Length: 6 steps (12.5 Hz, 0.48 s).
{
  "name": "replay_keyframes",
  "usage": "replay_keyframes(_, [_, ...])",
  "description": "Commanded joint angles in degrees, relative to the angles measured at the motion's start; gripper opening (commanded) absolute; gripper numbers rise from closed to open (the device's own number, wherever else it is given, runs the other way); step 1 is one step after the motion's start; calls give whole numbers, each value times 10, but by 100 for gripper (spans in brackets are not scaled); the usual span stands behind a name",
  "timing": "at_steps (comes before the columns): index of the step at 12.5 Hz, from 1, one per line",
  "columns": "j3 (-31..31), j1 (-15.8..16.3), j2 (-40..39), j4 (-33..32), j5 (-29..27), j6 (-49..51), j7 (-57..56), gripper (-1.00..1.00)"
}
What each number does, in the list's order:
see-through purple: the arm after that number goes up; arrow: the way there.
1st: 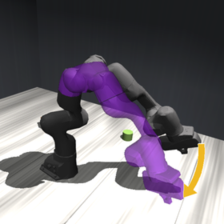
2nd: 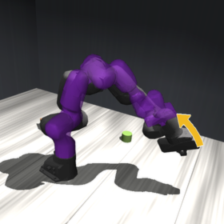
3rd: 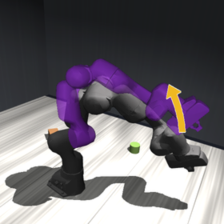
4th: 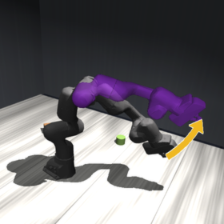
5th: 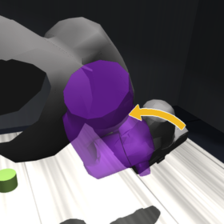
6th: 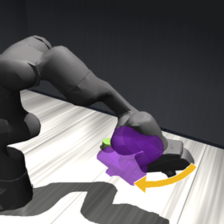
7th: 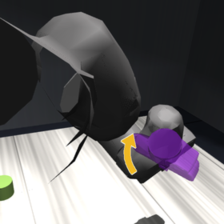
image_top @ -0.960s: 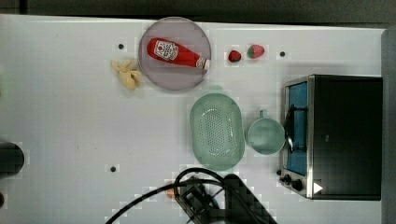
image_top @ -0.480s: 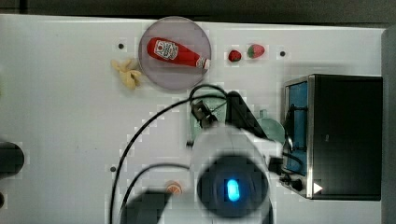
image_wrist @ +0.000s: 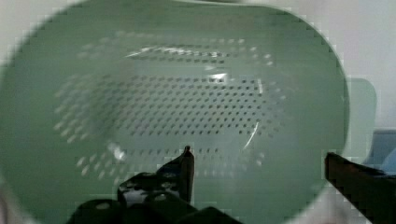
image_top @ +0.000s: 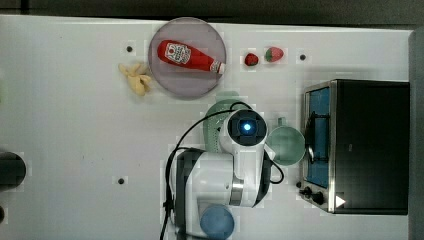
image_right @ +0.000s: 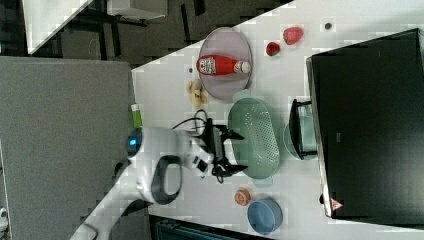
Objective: Drag strainer right to left.
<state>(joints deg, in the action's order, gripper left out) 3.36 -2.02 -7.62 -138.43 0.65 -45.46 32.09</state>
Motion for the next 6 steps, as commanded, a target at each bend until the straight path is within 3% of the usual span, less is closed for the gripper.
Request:
replay_keyframes(1, [-24, 1, -21, 8, 9, -69, 63, 100])
replay_keyframes(6, [-30, 9, -120, 6, 5, -177, 86, 100])
